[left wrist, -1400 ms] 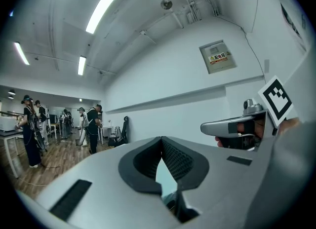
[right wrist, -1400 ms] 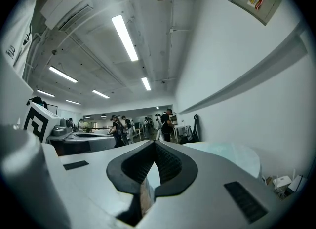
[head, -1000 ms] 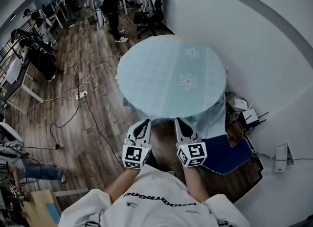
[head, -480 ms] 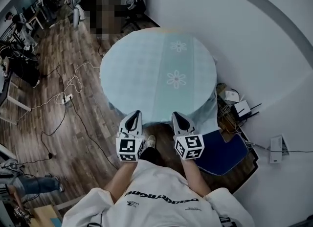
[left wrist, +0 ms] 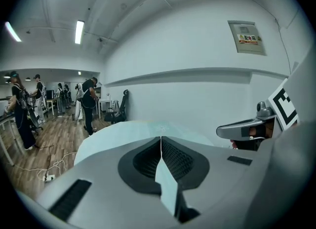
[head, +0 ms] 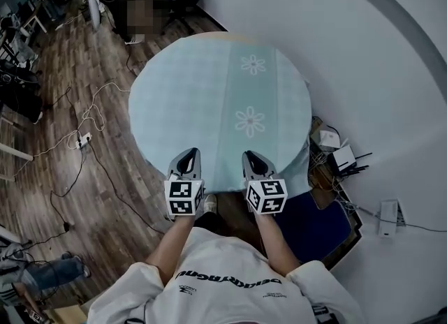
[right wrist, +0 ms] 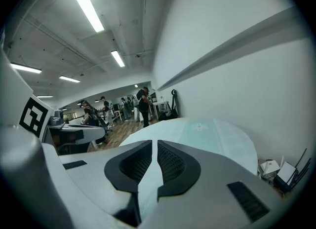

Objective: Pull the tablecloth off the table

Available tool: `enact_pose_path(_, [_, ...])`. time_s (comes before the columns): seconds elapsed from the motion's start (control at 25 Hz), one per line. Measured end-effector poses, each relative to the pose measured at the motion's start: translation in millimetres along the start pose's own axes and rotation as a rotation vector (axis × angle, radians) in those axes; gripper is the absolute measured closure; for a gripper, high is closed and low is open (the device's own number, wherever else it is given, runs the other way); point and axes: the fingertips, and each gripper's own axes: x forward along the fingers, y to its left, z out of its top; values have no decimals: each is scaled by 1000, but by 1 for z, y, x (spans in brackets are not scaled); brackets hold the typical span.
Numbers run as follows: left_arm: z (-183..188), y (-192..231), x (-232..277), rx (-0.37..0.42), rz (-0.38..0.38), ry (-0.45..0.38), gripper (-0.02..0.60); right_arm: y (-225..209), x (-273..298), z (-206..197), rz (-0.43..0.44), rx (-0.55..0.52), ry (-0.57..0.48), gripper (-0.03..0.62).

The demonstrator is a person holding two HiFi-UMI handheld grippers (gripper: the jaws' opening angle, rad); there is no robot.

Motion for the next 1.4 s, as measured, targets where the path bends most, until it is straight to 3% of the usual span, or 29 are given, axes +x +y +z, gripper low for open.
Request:
enact_pose_path(0.36, [-16,46,90,-66,-29,115,558,-30,95,-6,-35,46,114,474])
enact_pose_path(0.48, [-25,51,115,-92,-34,158,458,-39,119,-12,-47,56,142,447])
enact_pose_path(0.68, [-41,68,151,-102,-43,217,456,-53,162,-25,-85,78,190,399])
enact_pose_path(1.08, [-78,116,214,-99,-6,308,366,-95,231,-53,-183,80,278,322])
enact_pose_path(1.28, [-95,135,245,-96,-3,349,307,-113,263,-60,-221,68,312,307])
enact_pose_path(1.4, [-106,144,264,-82,6,373,303,-126,280,-69,-230,72,335,303])
